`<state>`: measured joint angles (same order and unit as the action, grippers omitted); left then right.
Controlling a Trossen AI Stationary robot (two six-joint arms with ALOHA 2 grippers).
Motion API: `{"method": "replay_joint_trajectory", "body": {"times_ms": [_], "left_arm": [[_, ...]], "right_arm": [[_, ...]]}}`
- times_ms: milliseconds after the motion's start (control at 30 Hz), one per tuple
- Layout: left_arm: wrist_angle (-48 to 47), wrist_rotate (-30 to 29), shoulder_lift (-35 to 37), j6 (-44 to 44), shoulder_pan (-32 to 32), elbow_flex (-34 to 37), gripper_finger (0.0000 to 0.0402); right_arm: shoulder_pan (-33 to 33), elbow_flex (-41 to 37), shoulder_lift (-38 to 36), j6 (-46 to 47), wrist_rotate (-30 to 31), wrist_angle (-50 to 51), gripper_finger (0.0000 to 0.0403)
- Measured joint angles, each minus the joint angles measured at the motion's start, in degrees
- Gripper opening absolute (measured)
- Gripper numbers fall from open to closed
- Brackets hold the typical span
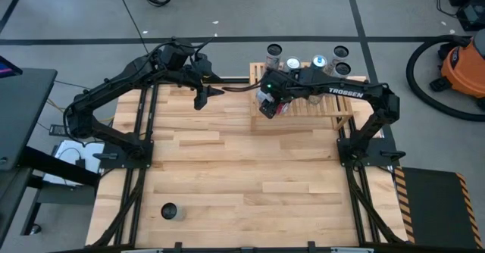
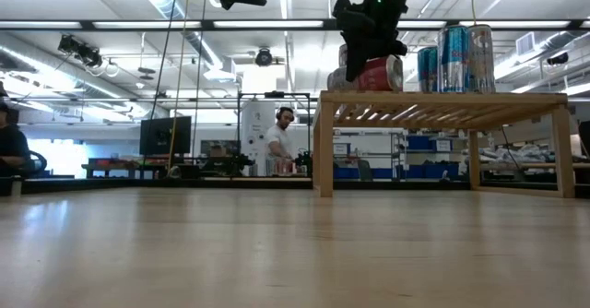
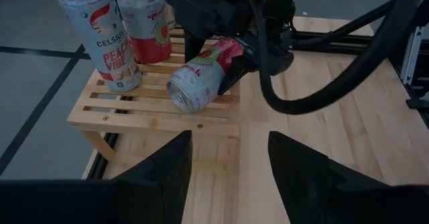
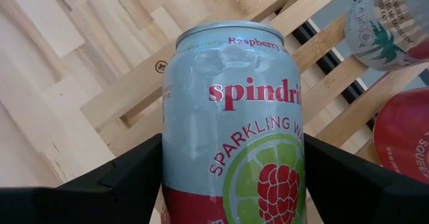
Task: Place canned beverage on shelf
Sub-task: Put the pink-white soda can on the shelf aligned with the other pink-white soda can
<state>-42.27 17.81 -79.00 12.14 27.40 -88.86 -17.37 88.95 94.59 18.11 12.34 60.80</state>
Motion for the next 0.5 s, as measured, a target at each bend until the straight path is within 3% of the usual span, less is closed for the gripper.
{"method": "replay_joint_trajectory", "body": {"times_ms": [500], "left_arm": [[0.1, 0.0, 0.0, 0.0, 0.0, 0.0, 0.0197]], "right_arm": [[1.9, -0.1, 0.4, -1.3, 4.3, 0.3, 0.0306]]}}
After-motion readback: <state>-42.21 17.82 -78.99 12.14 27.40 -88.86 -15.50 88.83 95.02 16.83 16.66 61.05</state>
